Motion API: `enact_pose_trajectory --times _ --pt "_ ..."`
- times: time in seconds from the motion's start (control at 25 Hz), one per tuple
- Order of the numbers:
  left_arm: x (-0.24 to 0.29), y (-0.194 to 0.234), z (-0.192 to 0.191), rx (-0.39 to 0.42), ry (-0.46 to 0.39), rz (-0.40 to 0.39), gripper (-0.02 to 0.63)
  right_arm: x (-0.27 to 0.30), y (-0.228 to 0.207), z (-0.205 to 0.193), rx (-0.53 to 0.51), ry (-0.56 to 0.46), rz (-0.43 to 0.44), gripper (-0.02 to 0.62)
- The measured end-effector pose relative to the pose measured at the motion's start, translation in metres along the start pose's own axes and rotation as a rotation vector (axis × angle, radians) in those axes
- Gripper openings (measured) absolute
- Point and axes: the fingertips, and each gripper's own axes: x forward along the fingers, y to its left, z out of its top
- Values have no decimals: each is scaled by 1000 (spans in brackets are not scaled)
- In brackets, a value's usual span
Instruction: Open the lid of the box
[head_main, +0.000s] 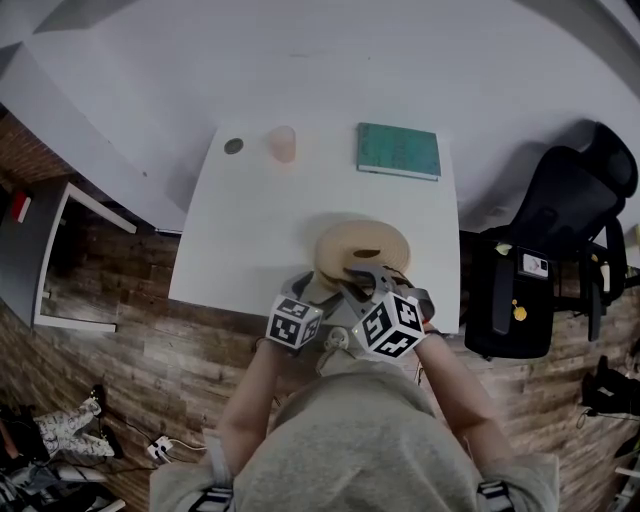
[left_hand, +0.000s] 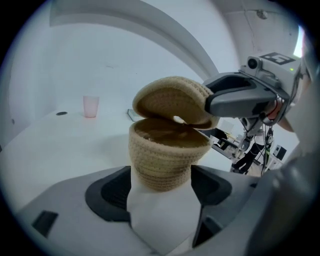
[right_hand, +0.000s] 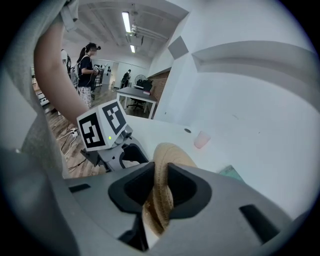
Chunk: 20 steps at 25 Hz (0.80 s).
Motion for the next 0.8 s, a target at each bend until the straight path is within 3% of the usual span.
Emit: enact_pose_trajectory --times 0.44,0.8 --pt "-18 2 9 -16 -62 13 362 -36 -50 10 263 -155 -126 78" --pt "-47 -8 27 -16 -164 49 362 -71 -70 3 440 -281 -241 78"
